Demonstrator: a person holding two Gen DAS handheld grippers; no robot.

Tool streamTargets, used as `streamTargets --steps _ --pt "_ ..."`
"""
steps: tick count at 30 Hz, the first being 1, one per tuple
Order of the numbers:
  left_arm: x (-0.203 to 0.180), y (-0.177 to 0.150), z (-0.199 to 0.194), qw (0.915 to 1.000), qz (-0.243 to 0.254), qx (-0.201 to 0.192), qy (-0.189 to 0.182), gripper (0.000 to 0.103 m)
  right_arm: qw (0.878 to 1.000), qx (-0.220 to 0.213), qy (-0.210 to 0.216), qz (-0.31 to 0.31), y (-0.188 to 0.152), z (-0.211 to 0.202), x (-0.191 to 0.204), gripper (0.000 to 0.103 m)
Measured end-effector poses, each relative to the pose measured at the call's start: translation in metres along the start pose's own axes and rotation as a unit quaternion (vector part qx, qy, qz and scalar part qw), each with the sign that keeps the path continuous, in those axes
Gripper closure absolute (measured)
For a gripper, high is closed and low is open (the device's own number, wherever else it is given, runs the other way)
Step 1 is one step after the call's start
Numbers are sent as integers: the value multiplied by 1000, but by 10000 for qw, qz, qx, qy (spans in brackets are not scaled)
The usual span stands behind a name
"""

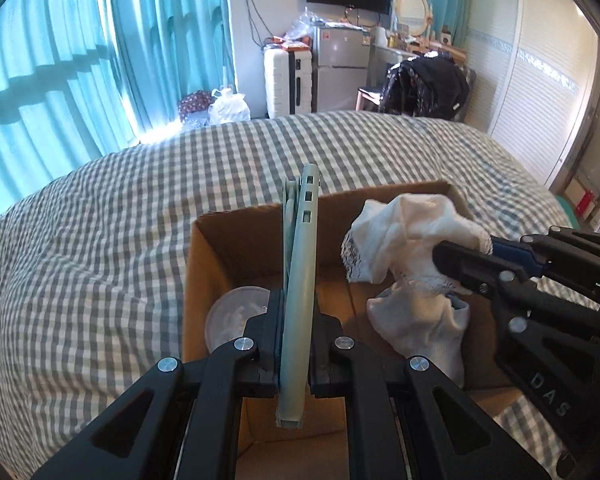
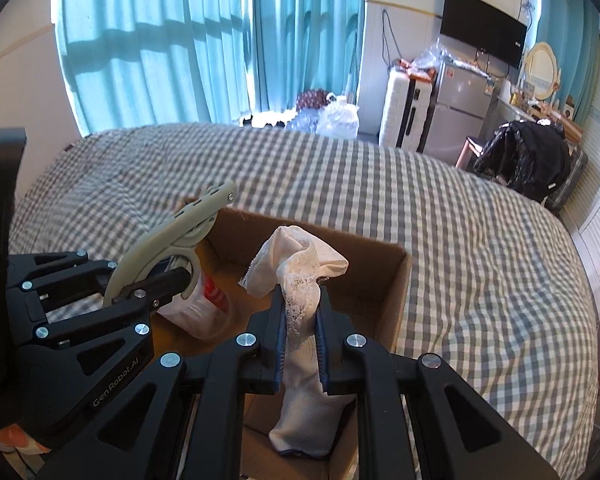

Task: Organize objects
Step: 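Carry the tissue and clip into the cardboard box and release both, then move both tools back toward the toothpaste tube and tissue pack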

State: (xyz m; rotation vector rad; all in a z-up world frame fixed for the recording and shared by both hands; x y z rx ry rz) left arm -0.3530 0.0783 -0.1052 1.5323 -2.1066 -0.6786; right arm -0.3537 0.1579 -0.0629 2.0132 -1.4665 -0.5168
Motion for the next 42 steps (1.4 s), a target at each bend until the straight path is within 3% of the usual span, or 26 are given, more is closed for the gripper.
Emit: streamTargets --steps 6,10,14,16,22,26,29,35,42 --pt "-4 -5 19 9997 79 221 -42 94 9997 183 101 119 -12 20 -5 91" --pt "-4 -4 12 9999 50 145 -15 94 9996 173 125 187 -13 14 -6 90" --pt "-8 3 -14 9999 98 -53 8 91 9992 14 140 368 -7 -5 -11 69" --pt "-9 7 -31 9996 164 -198 91 85 9989 -111 152 433 -1 -20 -11 64" --pt "-9 22 -102 9972 165 -667 291 63 9964 -680 -25 501 16 -97 -11 41" --pt "-8 30 -161 9933 95 -1089 363 29 9921 -1094 -9 614 27 -166 -4 20" --pt "-8 30 -212 9879 42 -1498 388 9 9886 -1365 -100 630 33 -217 3 12" --pt "0 20 -291 9795 -74 -1933 557 4 9820 -1755 -277 639 26 -301 15 5" --pt "13 -18 -348 9733 -232 -2140 797 2 9756 -2057 -562 519 -12 -373 34 3"
Point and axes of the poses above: each gripper's, at about its wrist camera, not at the fingertips, and z roughly the way its jaws point, x to its left, y to its top, the point moved 5 cm from there along z, roughly the way its jaws point, and after that the axes turned 4 degrees about z, right-handed, at the moved point
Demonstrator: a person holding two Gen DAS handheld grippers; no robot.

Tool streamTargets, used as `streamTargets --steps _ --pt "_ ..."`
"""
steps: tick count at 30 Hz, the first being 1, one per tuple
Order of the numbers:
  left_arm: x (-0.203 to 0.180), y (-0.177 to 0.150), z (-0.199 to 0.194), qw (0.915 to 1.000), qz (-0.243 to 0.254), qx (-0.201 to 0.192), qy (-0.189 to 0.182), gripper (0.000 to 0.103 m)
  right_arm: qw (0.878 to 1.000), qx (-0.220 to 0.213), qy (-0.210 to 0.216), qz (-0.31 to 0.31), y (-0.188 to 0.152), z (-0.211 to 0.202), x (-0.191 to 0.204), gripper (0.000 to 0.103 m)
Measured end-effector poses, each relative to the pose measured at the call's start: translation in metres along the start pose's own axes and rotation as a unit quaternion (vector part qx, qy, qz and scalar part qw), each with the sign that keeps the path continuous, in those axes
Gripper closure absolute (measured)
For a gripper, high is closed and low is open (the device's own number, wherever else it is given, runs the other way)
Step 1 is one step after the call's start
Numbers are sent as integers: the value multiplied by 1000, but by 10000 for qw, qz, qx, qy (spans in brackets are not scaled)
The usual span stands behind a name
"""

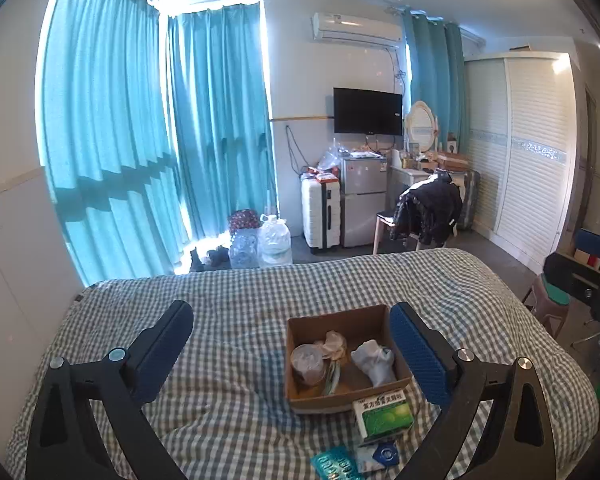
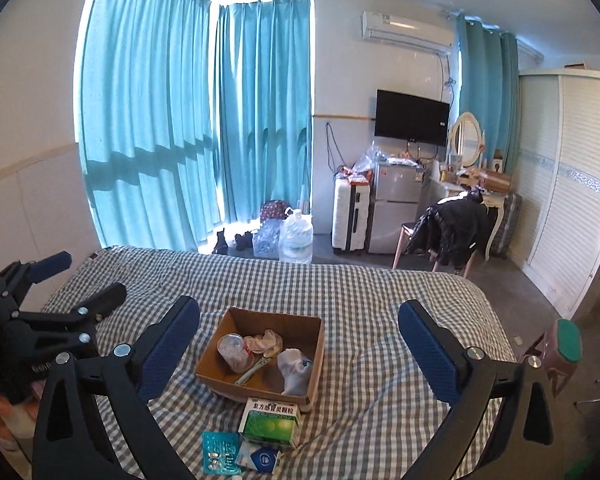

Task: Organize objects
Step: 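Move both tools back toward the toothpaste tube and tissue pack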

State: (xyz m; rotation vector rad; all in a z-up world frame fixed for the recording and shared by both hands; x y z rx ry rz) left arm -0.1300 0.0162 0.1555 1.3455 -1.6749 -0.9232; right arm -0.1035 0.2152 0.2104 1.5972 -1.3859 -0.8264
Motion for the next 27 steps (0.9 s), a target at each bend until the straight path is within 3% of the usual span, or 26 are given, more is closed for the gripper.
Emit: streamTargets --steps 6,13,18,21,27 --pt "13 -37 -31 9999 -107 -51 39 0 10000 -84 11 -36 -29 -33 0 2" --pt "12 -89 -34 9994 -339 53 -37 0 10000 79 -14 1 -89 -31 7 2" --pt "4 -131 -22 9990 -377 239 61 0 9995 303 46 35 -137 -8 11 2" --pt "1 -159 -10 9977 -506 447 -70 0 9986 519 129 29 -162 10 15 2" --pt "-9 -200 17 9961 -372 803 -26 0 9955 895 126 -285 -214 47 25 2"
Point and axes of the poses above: each gripper's, at about its wrist camera, not at the fingertips, and z roughly the way its jaws point, x to its left, y to its top, the point moved 5 cm from there along z, roughly the way its jaws point, and after that the axes turned 4 degrees about z, right-handed, at the moved point
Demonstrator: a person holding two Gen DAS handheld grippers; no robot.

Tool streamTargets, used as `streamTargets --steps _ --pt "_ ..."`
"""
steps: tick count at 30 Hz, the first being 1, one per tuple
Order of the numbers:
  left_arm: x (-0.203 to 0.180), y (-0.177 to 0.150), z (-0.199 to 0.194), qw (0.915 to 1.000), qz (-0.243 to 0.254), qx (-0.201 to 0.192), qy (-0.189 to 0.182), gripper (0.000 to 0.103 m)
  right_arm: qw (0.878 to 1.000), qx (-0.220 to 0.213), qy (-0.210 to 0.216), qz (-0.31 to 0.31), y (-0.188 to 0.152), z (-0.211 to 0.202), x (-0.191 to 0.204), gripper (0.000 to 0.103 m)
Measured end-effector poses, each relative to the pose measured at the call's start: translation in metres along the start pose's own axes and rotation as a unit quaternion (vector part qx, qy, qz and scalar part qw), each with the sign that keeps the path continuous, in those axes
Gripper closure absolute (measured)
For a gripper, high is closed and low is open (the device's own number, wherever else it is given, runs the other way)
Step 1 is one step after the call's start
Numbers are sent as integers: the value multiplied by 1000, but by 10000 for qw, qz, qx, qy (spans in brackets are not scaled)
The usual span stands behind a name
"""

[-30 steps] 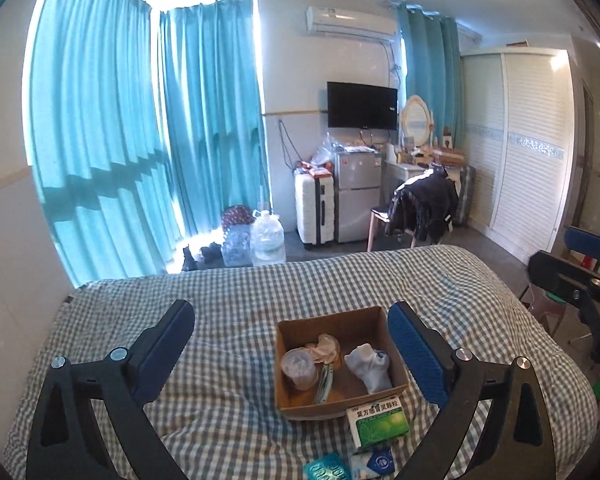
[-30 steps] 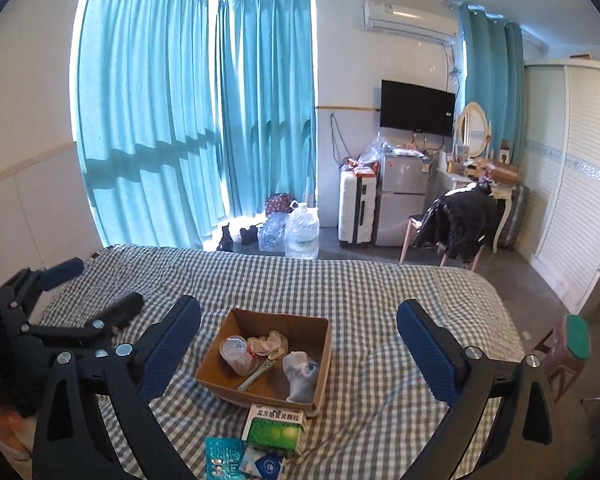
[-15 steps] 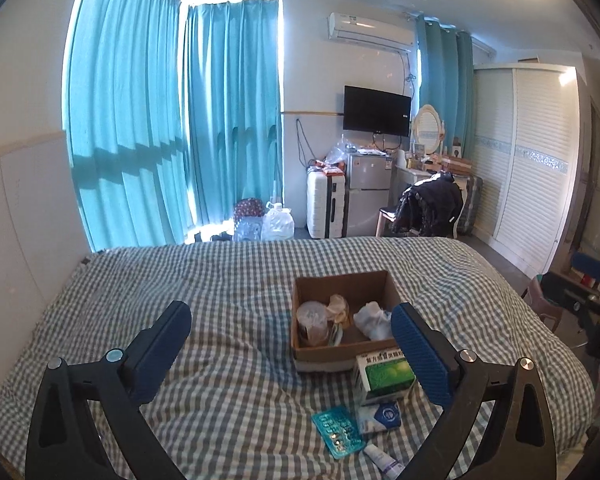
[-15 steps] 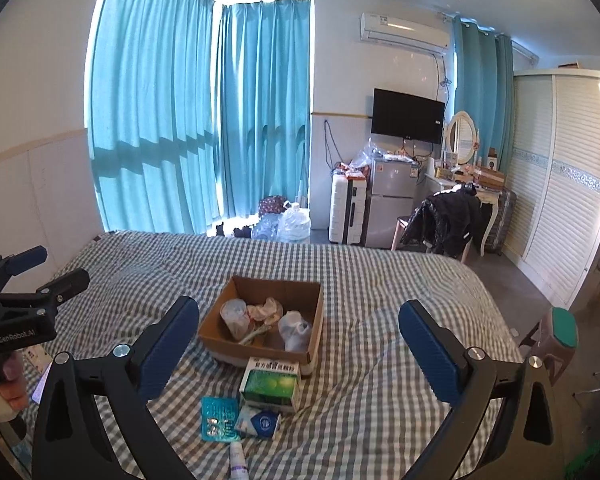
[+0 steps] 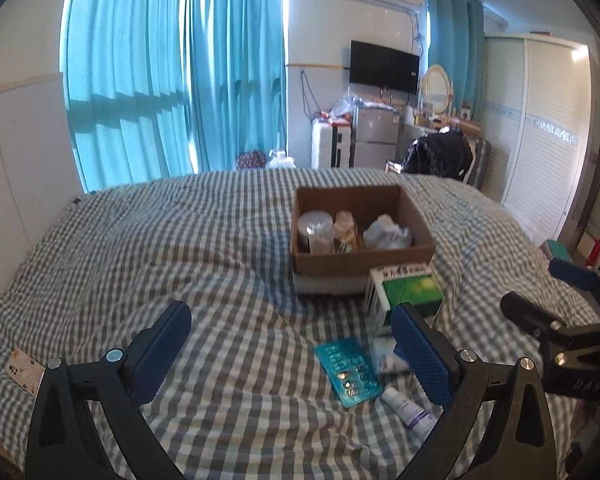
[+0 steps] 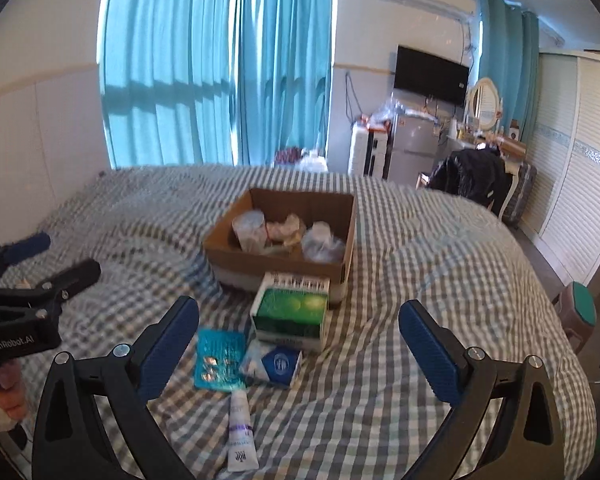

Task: Organize objects
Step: 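Move both tools back toward the toothpaste tube and tissue pack, then grasp the white BOP toothpaste tube with the right tool while the left tool grasps the blue tissue pack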

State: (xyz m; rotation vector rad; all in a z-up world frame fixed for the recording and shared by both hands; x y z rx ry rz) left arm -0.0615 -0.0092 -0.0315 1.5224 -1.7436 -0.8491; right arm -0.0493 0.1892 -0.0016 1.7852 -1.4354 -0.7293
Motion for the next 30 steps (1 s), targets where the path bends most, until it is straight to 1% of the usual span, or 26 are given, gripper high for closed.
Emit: streamTargets --steps 2,3,6,7,10,12,14,15,17,18,20,21,22,23,25,30 --pt "-1 -11 10 9999 -43 116 -53 0 9998 203 48 9 -15 16 1 2" --pt "-3 -17 14 9998 -42 181 -56 0 9992 389 78 47 -27 27 1 2" --pt "-8 -37 26 9993 12 382 4 0 9973 721 132 107 -51 47 2 3" --pt "-10 -43 32 9989 35 475 -4 0 9963 836 163 77 -60 54 4 5" --pt "-15 -62 45 9971 57 755 -26 0 9918 1247 268 15 -84 73 9 17" --pt "-17 -69 51 9963 80 859 12 0 9883 1471 410 42 -97 83 13 22" --pt "-17 -76 57 9952 84 973 53 0 9842 1686 534 32 -110 93 19 36" --pt "-16 -80 59 9946 59 1029 66 0 9815 1816 608 6 -116 99 24 39" --pt "-14 -85 63 9938 8 1109 39 0 9767 1994 790 -13 -126 107 33 50" --pt "-13 -86 64 9935 -15 1135 15 0 9744 2080 858 -21 -130 111 37 52" --pt "-11 -89 67 9928 -64 1196 15 0 9706 2223 913 -113 -139 119 45 60" --pt "-10 -90 67 9926 -82 1213 10 0 9696 2267 910 -160 -142 121 48 62" --pt "-9 -90 68 9923 -103 1238 3 0 9680 2337 890 -228 -146 125 51 65" --pt "-9 -91 69 9919 -123 1265 -6 0 9671 2375 870 -265 -149 127 52 72" --pt "-9 -93 71 9915 -131 1295 -10 0 9661 2423 834 -312 -153 130 53 78" --pt "-13 -92 75 9906 -69 1365 44 0 9711 2208 895 -163 -138 116 43 78"
Point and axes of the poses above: each gripper's, at about its wrist camera, not at the fingertips, and z roughly the way its jaws point, x to its left, y to its top, the point moved 5 cm from there along z, roughly the way its jaws point, and after that the axes turned 4 degrees about z, right-handed, at the moved point
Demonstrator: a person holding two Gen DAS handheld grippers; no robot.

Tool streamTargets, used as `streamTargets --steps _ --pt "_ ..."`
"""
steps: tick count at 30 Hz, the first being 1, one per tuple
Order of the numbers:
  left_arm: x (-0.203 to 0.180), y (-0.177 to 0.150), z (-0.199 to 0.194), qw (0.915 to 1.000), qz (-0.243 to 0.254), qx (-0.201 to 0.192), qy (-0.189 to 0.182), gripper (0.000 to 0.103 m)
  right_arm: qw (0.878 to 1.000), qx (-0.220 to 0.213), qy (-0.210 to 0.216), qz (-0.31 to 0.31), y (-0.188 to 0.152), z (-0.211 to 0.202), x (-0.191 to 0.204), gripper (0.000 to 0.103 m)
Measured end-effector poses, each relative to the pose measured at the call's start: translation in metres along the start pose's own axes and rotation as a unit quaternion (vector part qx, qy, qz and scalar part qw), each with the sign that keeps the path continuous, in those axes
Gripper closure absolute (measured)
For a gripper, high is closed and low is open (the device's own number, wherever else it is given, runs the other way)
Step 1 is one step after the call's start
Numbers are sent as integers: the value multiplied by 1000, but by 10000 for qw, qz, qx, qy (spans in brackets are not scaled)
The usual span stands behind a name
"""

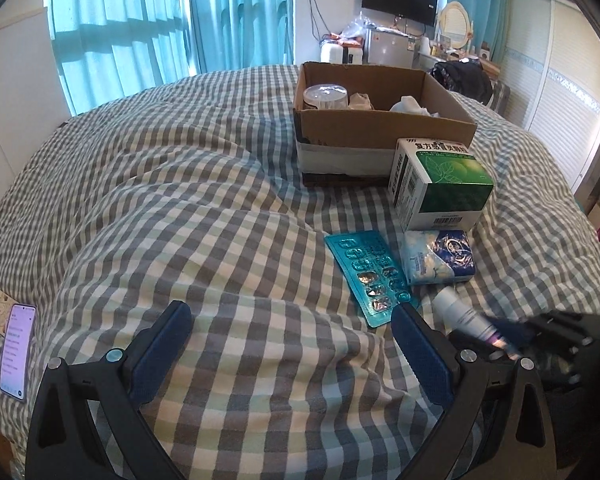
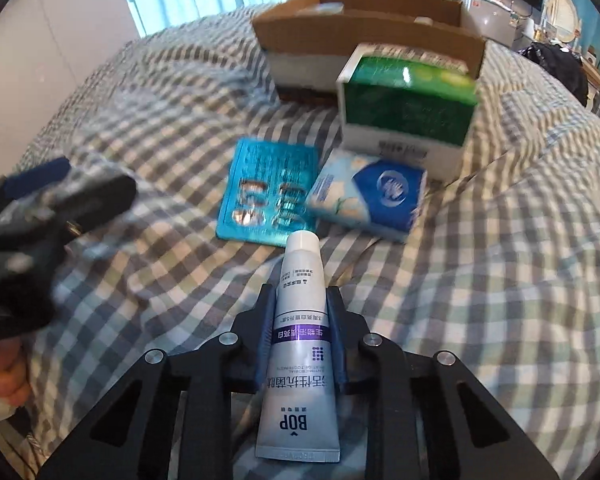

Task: Organize objects
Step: 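Grasp the white BOP toothpaste tube with the right tool while the left tool grasps the blue tissue pack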

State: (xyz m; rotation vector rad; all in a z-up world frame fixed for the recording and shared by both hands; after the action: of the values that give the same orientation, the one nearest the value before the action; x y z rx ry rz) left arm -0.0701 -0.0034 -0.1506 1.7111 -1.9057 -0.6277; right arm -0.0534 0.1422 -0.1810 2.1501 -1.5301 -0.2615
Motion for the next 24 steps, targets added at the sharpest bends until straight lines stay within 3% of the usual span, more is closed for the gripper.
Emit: streamTargets --steps 12,18,24 --pt "-57 29 31 9989 220 218 -351 0 9949 -760 -485 456 39 -62 -69 78" --pt "-103 40 54 9966 531 277 -568 0 9918 -782 -814 600 51 -68 -110 78" --pt "-134 41 84 9939 678 481 -730 0 9922 -772 -720 657 62 -60 -132 78"
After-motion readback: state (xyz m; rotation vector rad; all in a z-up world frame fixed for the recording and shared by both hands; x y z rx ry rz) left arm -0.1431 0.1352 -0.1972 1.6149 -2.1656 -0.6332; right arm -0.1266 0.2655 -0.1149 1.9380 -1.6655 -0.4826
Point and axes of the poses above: each gripper's, at about its wrist camera, not at the fingertips, and z roughly the way its jaws point, x to its left, y to its top, the point moved 5 cm from there along z, roughly the way its jaws point, and after that the axes turned 4 degrees about z, right-handed, at the moved point
